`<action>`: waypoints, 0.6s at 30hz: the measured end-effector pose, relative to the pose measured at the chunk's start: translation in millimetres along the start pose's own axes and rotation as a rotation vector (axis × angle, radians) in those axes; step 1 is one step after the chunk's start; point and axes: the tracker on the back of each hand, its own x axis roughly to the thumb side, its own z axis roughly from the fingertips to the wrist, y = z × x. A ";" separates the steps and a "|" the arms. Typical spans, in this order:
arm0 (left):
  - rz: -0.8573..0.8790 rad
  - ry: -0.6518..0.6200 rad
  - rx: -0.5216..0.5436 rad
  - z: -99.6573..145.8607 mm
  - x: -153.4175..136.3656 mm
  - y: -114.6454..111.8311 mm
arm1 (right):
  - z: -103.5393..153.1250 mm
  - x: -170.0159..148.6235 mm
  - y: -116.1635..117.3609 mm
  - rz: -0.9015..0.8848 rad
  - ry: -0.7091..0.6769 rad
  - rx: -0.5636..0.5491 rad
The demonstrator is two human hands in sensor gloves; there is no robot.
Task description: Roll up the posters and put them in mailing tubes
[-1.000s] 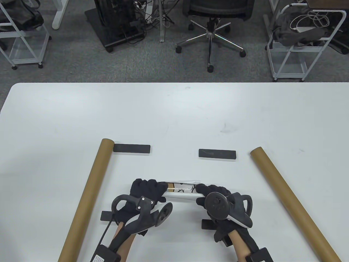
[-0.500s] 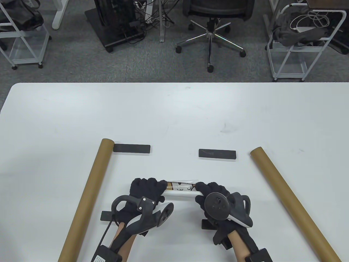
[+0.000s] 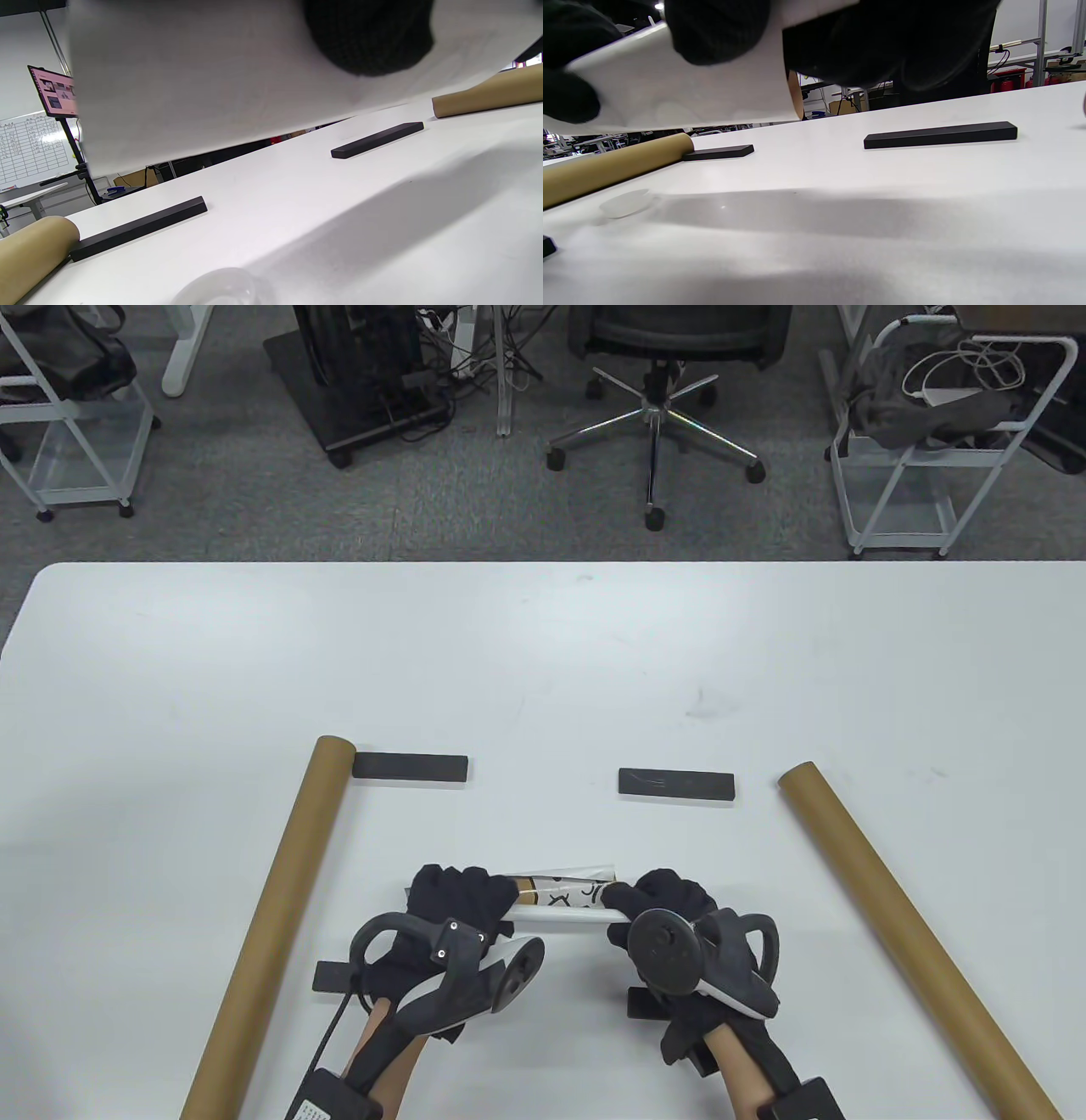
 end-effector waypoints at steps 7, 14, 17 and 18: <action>-0.015 0.007 0.007 0.4 -0.3 1.1 | -0.1 -2.9 -1.3 -0.032 -0.003 0.008; 0.023 -0.003 -0.015 -0.2 -3.9 1.4 | 0.2 -4.9 -2.9 -0.021 0.009 -0.012; 0.100 -0.020 -0.034 -0.5 -5.6 0.8 | 0.1 -8.5 -2.1 -0.060 0.002 0.002; 0.110 -0.024 -0.037 -0.6 -5.2 0.8 | -0.1 -8.8 -1.4 -0.080 0.003 0.014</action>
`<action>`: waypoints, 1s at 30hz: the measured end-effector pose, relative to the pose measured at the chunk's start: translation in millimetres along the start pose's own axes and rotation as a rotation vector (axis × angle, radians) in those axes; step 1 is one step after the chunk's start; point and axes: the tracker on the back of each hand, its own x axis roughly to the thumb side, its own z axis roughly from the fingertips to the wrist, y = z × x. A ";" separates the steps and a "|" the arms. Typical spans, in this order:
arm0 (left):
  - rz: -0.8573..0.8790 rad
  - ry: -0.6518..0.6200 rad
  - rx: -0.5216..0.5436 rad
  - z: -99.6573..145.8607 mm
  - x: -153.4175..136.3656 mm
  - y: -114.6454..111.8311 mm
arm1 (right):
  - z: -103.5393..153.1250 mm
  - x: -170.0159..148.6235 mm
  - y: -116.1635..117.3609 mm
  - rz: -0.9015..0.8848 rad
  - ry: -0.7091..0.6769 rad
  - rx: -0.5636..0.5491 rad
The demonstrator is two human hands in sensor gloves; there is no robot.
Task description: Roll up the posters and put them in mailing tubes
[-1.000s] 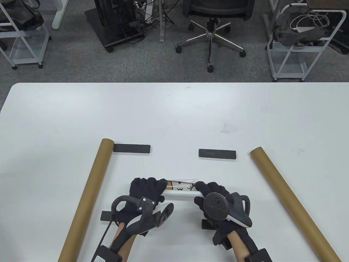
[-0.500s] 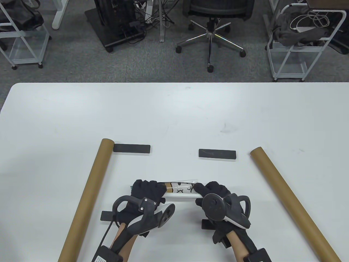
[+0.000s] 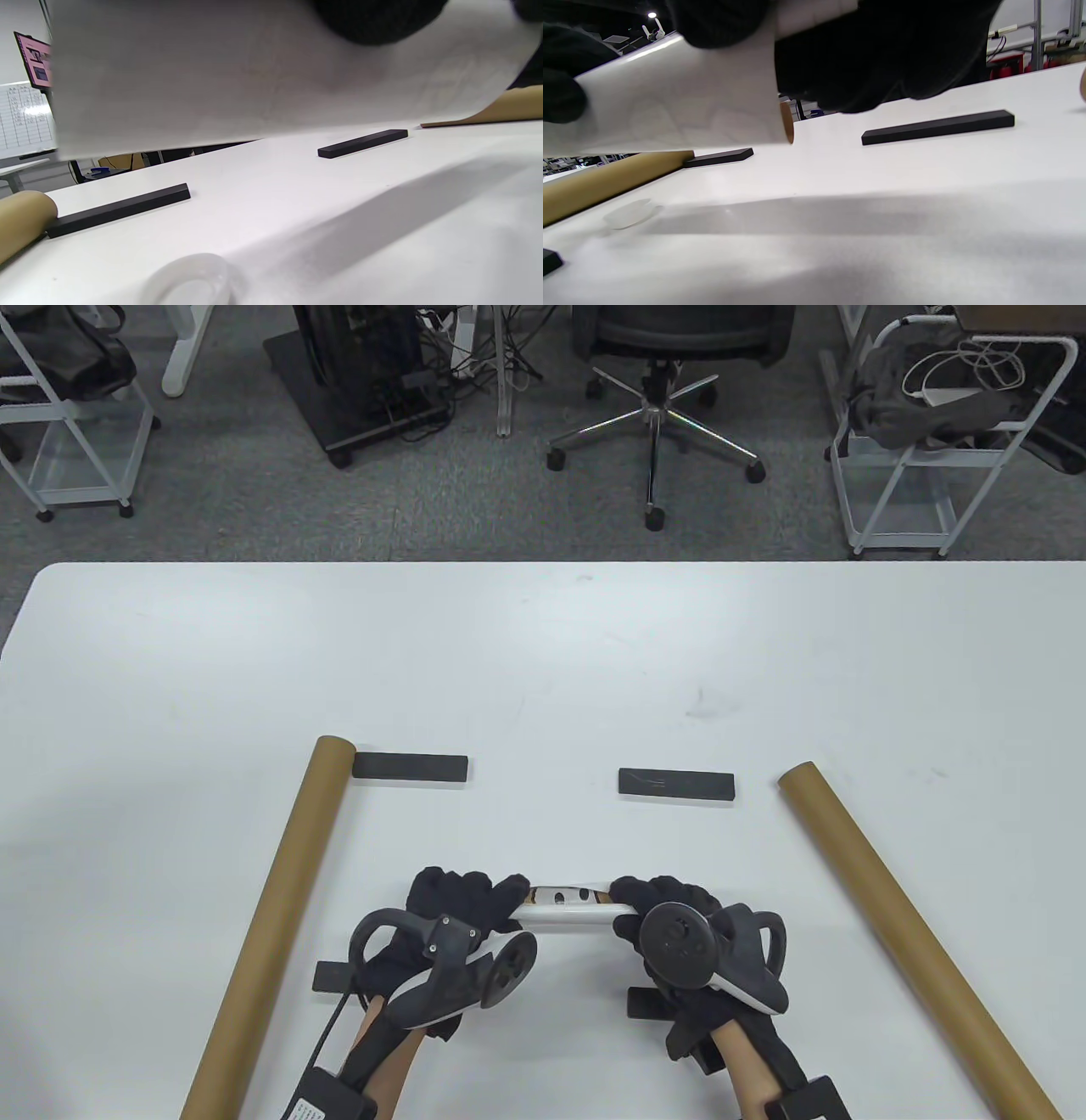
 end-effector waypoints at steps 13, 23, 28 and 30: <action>-0.162 0.017 0.053 0.6 4.2 0.3 | 0.0 2.1 0.2 -0.013 -0.002 -0.011; -0.104 0.037 0.065 -0.3 1.3 0.3 | 0.0 11.5 1.2 0.053 -0.025 -0.031; -0.109 0.061 0.088 0.8 -0.7 2.2 | -0.5 10.3 0.6 0.066 -0.009 -0.043; -0.120 0.061 0.090 0.6 0.0 1.7 | -0.2 9.8 0.3 0.074 0.000 -0.046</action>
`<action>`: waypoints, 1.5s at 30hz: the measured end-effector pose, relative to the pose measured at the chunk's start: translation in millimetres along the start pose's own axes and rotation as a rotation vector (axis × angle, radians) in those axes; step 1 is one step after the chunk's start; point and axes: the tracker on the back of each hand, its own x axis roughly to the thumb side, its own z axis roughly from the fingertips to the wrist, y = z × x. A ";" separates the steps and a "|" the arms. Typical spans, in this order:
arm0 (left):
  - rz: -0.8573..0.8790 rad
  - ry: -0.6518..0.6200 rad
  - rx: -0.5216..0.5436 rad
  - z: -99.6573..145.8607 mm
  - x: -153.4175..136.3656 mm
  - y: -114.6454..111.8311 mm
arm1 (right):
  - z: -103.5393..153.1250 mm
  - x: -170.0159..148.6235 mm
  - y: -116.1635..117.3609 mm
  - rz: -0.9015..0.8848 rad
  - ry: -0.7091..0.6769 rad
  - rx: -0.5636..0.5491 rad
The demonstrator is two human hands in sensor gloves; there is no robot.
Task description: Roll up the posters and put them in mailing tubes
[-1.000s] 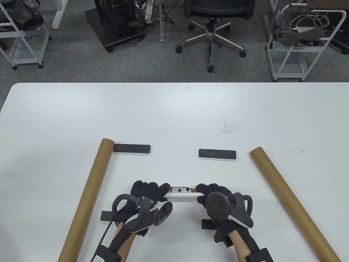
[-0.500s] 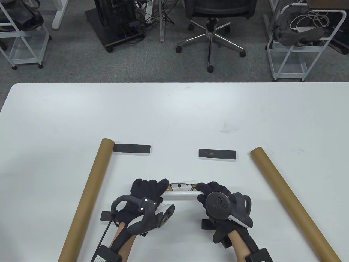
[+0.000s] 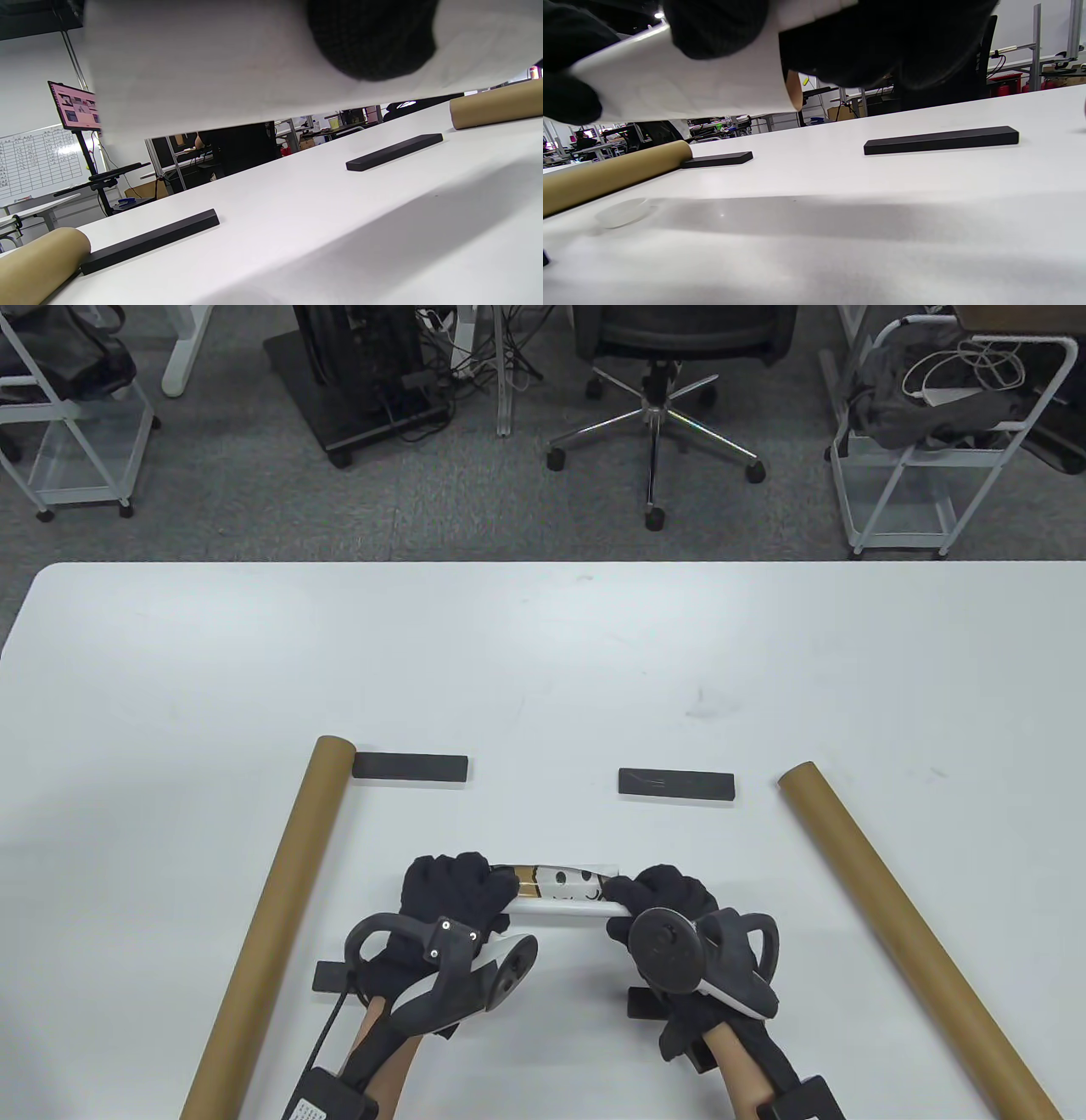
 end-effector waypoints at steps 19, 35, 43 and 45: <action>0.097 -0.029 -0.060 -0.4 -2.3 -4.7 | 0.7 -5.1 -1.3 -0.068 0.006 -0.012; 0.015 -0.010 -0.023 0.6 -3.3 -2.5 | -0.1 -2.8 -0.7 -0.002 0.002 -0.007; -0.009 -0.006 -0.002 0.5 -1.5 -2.3 | -0.4 -5.2 -0.8 0.010 0.031 -0.009; -0.014 -0.004 0.000 0.4 -1.6 -2.1 | -0.4 -5.0 -0.8 0.017 0.028 -0.001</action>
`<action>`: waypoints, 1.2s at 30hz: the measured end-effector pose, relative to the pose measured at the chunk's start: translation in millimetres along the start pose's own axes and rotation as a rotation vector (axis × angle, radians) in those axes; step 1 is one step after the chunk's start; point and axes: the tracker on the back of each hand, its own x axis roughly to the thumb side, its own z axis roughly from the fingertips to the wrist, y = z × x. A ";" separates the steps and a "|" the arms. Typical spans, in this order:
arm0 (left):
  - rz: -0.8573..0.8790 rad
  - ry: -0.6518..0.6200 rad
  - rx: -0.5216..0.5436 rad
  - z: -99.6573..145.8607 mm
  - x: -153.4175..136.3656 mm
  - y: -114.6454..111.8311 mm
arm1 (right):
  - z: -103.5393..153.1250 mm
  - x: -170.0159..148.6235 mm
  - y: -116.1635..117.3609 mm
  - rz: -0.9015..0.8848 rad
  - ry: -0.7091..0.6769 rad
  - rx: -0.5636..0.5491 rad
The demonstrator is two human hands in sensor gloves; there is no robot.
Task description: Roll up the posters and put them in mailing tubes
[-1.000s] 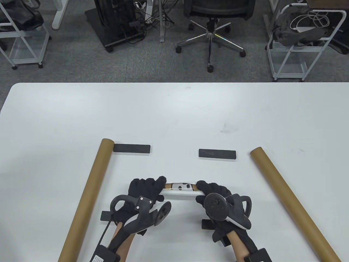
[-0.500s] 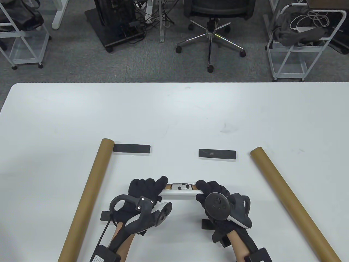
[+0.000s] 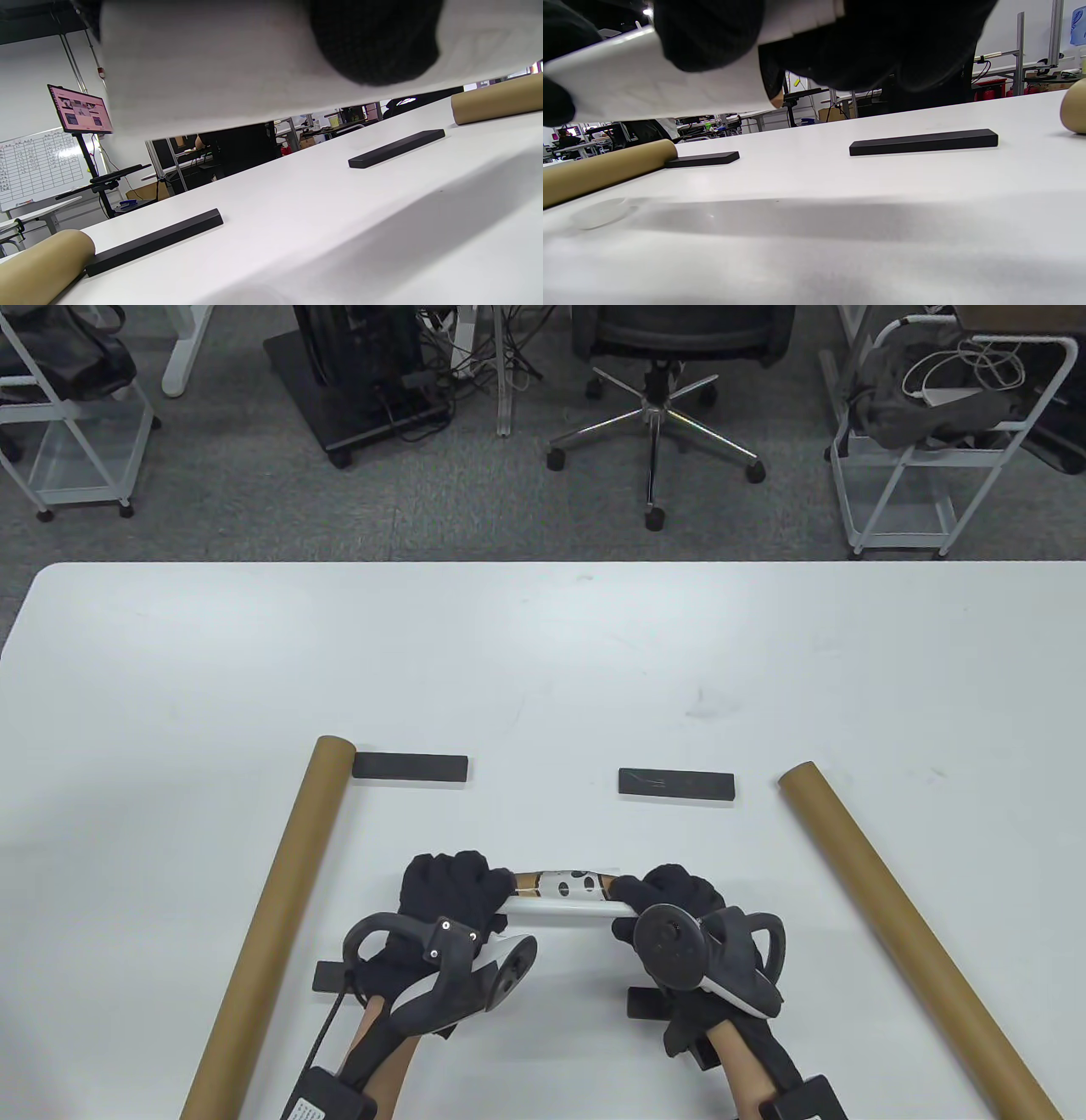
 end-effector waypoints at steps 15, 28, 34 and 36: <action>0.047 -0.011 -0.026 -0.5 -0.2 -0.5 | -0.2 -3.1 -0.9 -0.051 -0.002 0.001; 0.033 -0.002 -0.014 0.0 -2.4 -0.3 | -0.3 -0.7 1.2 0.007 -0.010 -0.002; 0.026 -0.002 -0.011 -0.3 -0.7 -0.3 | 0.3 -1.3 0.1 0.029 0.013 -0.023; 0.020 0.003 -0.003 -0.3 -1.2 -0.1 | -0.2 -1.2 -0.4 0.041 0.012 -0.021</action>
